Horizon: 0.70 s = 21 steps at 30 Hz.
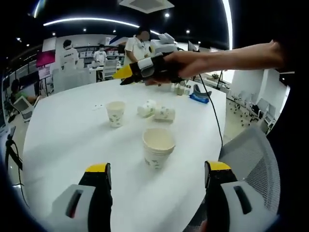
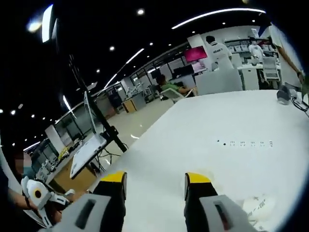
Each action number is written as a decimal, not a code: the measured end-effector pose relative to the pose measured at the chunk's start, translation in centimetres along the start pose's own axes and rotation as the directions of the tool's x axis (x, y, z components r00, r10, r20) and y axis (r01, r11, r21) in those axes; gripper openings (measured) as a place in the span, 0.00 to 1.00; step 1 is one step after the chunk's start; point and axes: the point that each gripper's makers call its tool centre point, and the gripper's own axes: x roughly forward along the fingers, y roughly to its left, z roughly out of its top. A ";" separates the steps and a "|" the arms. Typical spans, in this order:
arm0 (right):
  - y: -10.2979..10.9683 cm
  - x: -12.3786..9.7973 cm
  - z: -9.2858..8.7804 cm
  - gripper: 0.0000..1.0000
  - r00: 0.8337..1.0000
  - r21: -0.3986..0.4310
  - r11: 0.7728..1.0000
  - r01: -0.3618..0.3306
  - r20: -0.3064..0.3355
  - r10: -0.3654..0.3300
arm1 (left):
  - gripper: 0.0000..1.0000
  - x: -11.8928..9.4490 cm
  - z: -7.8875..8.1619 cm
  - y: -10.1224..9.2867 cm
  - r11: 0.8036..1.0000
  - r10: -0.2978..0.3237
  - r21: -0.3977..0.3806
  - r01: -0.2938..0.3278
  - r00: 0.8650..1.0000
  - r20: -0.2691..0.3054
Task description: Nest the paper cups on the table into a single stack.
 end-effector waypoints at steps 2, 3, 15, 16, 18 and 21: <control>-0.5 0.3 -0.1 0.46 1.000 0.005 1.000 0.025 -0.010 -0.025 | 0.77 0.0 0.2 0.0 1.000 0.006 -0.008 -0.006 1.000 0.010; -0.9 0.6 -0.2 0.46 0.999 0.008 0.999 0.034 -0.015 -0.034 | 0.77 0.1 0.2 0.0 1.000 0.007 -0.011 -0.006 1.000 0.012; -2.5 3.6 -2.2 0.44 0.979 -0.113 0.991 0.068 -0.182 -0.088 | 0.77 -0.2 0.1 -0.5 1.000 0.018 -0.026 -0.018 1.000 0.016; -2.8 3.9 -2.7 0.44 0.973 -0.140 0.988 0.067 -0.209 -0.096 | 0.77 -0.3 0.1 -0.7 0.999 0.021 -0.028 -0.020 1.000 0.015; -3.0 4.2 -3.4 0.43 0.961 -0.177 0.982 0.064 -0.253 -0.108 | 0.77 -0.5 0.1 -0.9 0.999 0.026 -0.034 -0.025 1.000 0.016; -3.5 4.9 -4.3 0.43 0.949 -0.212 0.976 0.056 -0.292 -0.117 | 0.78 -0.7 0.1 -1.0 0.999 0.033 -0.043 -0.033 0.999 0.020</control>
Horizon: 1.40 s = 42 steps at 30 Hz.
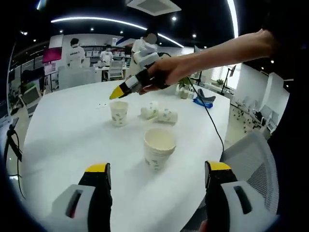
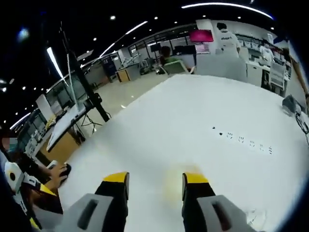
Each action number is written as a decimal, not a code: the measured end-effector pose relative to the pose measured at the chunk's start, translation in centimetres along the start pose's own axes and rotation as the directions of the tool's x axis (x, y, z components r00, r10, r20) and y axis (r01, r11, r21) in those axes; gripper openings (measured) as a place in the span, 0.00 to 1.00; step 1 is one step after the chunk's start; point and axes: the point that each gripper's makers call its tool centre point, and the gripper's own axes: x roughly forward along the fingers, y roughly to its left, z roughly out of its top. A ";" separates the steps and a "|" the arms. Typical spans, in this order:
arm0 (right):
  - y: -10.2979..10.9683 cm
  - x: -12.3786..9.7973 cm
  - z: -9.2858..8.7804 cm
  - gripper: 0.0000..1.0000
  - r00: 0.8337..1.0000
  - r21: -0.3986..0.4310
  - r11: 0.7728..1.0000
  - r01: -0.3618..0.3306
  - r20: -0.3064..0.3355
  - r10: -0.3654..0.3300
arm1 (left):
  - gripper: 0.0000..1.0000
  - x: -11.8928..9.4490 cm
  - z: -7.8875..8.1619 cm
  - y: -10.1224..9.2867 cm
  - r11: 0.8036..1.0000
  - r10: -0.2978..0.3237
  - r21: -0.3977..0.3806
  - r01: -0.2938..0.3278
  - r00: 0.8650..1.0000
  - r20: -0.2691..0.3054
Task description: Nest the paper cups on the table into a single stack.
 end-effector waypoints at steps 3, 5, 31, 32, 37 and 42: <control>-0.6 1.3 -1.1 0.42 0.996 -0.097 0.995 0.016 -0.086 -0.024 | 0.78 0.0 0.0 0.0 1.000 0.007 -0.009 -0.007 1.000 0.004; -0.8 1.9 -1.8 0.41 0.990 -0.156 0.987 0.024 -0.131 -0.045 | 0.78 0.0 0.0 0.0 1.000 0.009 -0.015 -0.009 1.000 0.008; -0.8 4.8 -6.3 0.00 0.920 -0.509 0.859 -0.047 -0.357 -0.161 | 0.77 0.6 -1.4 1.0 0.996 0.032 -0.088 -0.030 0.999 0.024; -0.7 4.8 -6.4 0.00 0.919 -0.526 0.848 -0.062 -0.361 -0.157 | 0.77 0.7 -1.4 1.0 0.996 0.033 -0.087 -0.031 0.999 0.023; -0.2 4.1 -6.1 0.00 0.923 -0.550 0.832 -0.072 -0.353 -0.154 | 0.77 0.9 -1.0 1.4 0.996 0.039 -0.080 -0.036 0.999 0.030; 0.2 2.9 -5.3 0.00 0.931 -0.563 0.824 -0.064 -0.331 -0.154 | 0.77 0.9 -0.7 1.5 0.997 0.039 -0.063 -0.036 0.999 0.034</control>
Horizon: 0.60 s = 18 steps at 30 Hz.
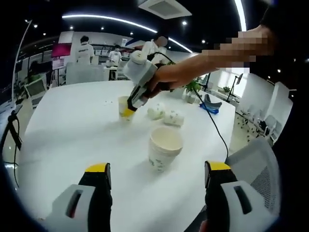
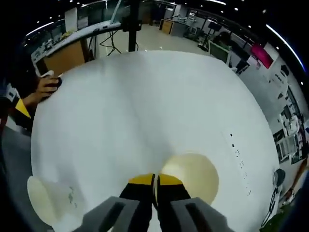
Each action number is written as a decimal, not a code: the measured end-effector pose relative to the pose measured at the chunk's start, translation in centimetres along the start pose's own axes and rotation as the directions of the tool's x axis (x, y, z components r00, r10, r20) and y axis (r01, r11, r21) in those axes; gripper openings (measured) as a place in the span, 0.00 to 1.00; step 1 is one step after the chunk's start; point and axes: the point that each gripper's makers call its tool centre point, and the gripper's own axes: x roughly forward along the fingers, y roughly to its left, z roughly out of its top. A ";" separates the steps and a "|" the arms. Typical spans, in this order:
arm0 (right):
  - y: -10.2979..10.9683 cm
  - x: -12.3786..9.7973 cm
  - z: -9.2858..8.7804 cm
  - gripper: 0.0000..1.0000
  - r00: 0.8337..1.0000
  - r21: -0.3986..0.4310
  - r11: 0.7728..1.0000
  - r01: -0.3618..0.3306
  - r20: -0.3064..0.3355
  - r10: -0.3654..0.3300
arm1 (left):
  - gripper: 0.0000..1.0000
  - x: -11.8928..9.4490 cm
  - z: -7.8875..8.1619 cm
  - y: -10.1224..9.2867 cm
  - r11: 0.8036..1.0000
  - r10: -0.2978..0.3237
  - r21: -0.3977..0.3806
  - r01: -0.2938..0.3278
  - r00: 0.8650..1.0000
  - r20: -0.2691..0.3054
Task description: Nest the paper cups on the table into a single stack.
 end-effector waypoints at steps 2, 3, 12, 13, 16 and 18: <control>0.4 -1.3 0.1 0.00 1.000 -0.001 1.000 0.006 0.012 -0.006 | 0.78 0.1 0.1 0.0 1.000 -0.002 0.001 0.002 1.000 0.005; 0.4 -1.5 0.3 0.00 1.000 -0.007 1.000 0.008 0.015 -0.008 | 0.78 0.1 0.1 0.0 1.000 -0.002 0.001 0.002 1.000 0.006; 1.6 -4.1 0.8 0.00 0.999 -0.069 0.997 0.027 0.048 -0.024 | 0.77 0.0 0.1 0.1 1.000 -0.001 -0.006 0.001 1.000 0.011; 1.7 -4.5 0.8 0.00 0.998 -0.075 0.997 0.030 0.051 -0.026 | 0.77 0.0 0.1 0.2 1.000 0.000 -0.007 0.000 1.000 0.012; 2.3 -5.2 0.6 0.00 0.998 -0.086 0.996 0.032 0.056 -0.027 | 0.77 -0.2 0.0 0.1 1.000 -0.001 -0.010 0.002 1.000 0.014; 3.2 -6.0 0.7 0.00 0.998 -0.103 0.994 0.031 0.055 -0.025 | 0.77 -0.2 -0.1 0.1 1.000 -0.003 -0.010 0.003 1.000 0.013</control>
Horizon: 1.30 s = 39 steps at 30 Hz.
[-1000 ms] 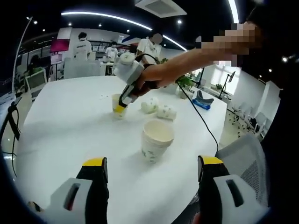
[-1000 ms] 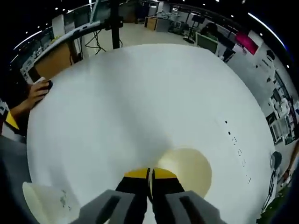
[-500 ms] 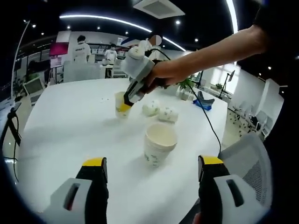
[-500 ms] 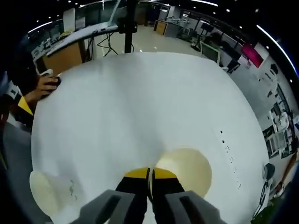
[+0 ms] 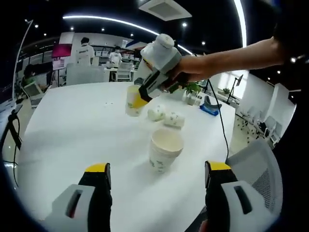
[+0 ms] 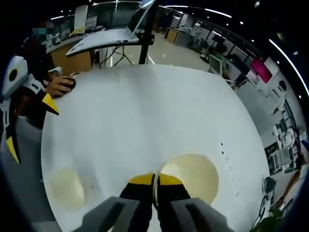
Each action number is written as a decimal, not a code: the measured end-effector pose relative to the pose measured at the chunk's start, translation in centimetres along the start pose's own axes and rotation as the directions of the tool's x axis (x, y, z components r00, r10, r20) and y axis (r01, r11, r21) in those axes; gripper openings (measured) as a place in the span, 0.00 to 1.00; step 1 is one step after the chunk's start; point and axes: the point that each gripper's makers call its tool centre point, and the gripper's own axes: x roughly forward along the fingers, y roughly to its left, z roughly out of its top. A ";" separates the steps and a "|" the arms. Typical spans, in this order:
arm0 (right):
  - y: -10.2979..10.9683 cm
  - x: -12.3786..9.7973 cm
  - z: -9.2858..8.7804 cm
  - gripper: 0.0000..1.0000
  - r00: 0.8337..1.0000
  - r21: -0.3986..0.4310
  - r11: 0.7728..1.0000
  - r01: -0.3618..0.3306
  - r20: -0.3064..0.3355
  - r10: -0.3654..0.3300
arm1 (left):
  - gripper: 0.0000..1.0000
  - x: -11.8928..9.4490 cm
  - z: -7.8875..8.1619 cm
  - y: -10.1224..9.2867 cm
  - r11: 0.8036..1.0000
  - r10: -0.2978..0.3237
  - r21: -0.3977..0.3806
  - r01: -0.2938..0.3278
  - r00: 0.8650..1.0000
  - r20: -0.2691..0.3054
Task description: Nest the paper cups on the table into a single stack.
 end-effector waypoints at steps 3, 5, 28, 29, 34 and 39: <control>1.1 -1.3 0.0 0.00 1.000 -0.011 1.000 -0.003 0.006 0.003 | 0.77 -0.1 -0.1 -0.2 1.000 -0.002 -0.001 0.002 1.000 -0.002; 1.9 -1.9 0.1 0.00 1.000 -0.027 1.000 -0.004 0.007 0.004 | 0.77 -0.1 -0.2 -0.3 1.000 -0.004 -0.002 0.004 1.000 -0.001; 9.1 -9.1 -0.3 0.00 0.997 -0.126 0.992 -0.023 0.070 0.032 | 0.77 -0.2 -0.6 1.0 0.999 0.032 -0.025 -0.032 0.999 -0.010; 9.7 -9.2 -0.3 0.00 0.997 -0.130 0.991 -0.030 0.068 0.039 | 0.77 -0.2 -0.6 1.0 0.999 0.033 -0.022 -0.033 0.999 -0.010; 11.5 -9.8 0.0 0.00 0.996 -0.151 0.987 -0.048 0.071 0.059 | 0.77 -0.4 -0.4 0.9 0.999 0.040 -0.016 -0.040 0.999 -0.007; 13.1 -9.9 -0.1 0.00 0.994 -0.186 0.980 -0.071 0.065 0.084 | 0.77 -0.3 -0.6 0.7 0.999 0.038 -0.015 -0.038 0.999 -0.011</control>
